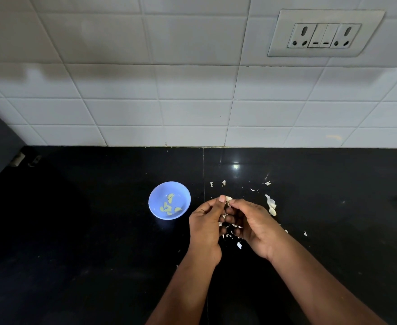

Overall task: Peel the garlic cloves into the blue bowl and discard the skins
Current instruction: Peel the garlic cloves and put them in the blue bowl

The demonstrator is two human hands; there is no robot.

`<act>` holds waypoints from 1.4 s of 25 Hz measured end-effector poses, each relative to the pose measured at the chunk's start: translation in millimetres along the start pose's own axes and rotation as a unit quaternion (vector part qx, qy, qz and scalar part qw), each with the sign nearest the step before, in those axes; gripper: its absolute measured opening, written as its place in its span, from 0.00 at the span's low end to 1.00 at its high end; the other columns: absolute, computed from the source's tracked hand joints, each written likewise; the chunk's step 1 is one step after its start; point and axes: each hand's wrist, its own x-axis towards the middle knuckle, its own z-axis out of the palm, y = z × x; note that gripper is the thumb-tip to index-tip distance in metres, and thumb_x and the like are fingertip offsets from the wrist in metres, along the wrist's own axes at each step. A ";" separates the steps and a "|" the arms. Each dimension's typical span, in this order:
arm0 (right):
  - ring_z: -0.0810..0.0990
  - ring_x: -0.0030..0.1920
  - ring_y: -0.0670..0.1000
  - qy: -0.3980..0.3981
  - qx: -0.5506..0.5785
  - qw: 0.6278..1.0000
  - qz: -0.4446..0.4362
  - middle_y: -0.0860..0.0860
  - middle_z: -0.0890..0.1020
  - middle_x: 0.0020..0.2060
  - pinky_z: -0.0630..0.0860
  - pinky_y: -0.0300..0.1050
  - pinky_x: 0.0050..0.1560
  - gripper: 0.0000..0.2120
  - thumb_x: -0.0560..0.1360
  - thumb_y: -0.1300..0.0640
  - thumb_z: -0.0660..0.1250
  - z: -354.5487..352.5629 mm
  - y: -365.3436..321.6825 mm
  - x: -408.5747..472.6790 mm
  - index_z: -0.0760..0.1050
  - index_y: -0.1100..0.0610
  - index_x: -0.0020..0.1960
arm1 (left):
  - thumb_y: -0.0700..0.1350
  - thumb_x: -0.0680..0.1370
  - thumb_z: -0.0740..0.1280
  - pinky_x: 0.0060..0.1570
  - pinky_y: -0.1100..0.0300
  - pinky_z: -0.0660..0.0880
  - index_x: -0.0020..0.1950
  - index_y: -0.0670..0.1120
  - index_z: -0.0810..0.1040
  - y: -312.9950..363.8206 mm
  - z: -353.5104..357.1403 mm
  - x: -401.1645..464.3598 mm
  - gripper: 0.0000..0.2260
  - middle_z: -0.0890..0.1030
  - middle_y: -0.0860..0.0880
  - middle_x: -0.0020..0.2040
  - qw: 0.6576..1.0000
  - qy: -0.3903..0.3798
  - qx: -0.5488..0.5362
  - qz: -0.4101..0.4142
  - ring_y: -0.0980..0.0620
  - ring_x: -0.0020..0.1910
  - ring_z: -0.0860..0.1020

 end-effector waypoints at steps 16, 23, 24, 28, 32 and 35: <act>0.80 0.31 0.43 0.156 -0.191 0.958 -0.144 0.52 0.85 0.33 0.73 0.37 0.32 0.12 0.73 0.51 0.79 -15.3 0.2 3.6 0.82 0.58 0.41 | 0.46 0.80 0.75 0.27 0.63 0.69 0.49 0.44 0.85 -3.5 -6.9 16.4 0.05 0.77 0.55 0.31 0.996 0.089 0.018 0.019 0.60 0.28 0.72; 0.88 0.43 0.52 0.053 -0.171 0.971 -0.157 0.52 0.89 0.46 0.78 0.44 0.38 0.08 0.81 0.61 0.70 -10.8 4.6 5.4 0.84 0.53 0.58 | 0.43 0.80 0.74 0.32 0.62 0.72 0.52 0.45 0.87 -5.6 1.3 9.9 0.04 0.83 0.52 0.37 1.000 0.021 -0.002 -0.008 0.59 0.31 0.76; 0.87 0.42 0.52 0.052 -0.140 0.975 -0.165 0.53 0.89 0.45 0.79 0.44 0.40 0.07 0.81 0.62 0.70 -7.7 4.2 5.1 0.85 0.55 0.56 | 0.43 0.81 0.73 0.33 0.62 0.72 0.53 0.45 0.87 -5.1 2.0 8.8 0.04 0.83 0.51 0.38 1.000 0.009 -0.001 -0.009 0.59 0.32 0.77; 0.85 0.41 0.47 0.062 -0.112 0.972 -0.199 0.54 0.88 0.43 0.80 0.38 0.43 0.06 0.79 0.64 0.72 -8.9 4.6 8.4 0.86 0.57 0.53 | 0.42 0.80 0.73 0.31 0.61 0.73 0.54 0.46 0.87 -5.8 1.1 7.9 0.05 0.83 0.51 0.38 0.999 -0.016 0.043 0.003 0.58 0.33 0.75; 0.83 0.39 0.44 0.052 -0.106 0.976 -0.181 0.56 0.87 0.41 0.78 0.35 0.36 0.06 0.80 0.64 0.71 -8.9 2.8 5.8 0.86 0.58 0.54 | 0.43 0.79 0.75 0.30 0.61 0.73 0.53 0.44 0.86 -5.9 -2.6 11.4 0.05 0.84 0.49 0.38 0.997 0.002 0.076 0.022 0.57 0.35 0.76; 0.85 0.41 0.45 0.049 -0.077 0.983 -0.159 0.54 0.88 0.43 0.79 0.37 0.36 0.06 0.80 0.62 0.71 -9.0 2.6 7.0 0.86 0.58 0.54 | 0.44 0.80 0.74 0.31 0.61 0.73 0.52 0.44 0.87 -5.1 -4.5 13.0 0.04 0.85 0.48 0.39 0.997 -0.008 0.070 0.016 0.57 0.36 0.76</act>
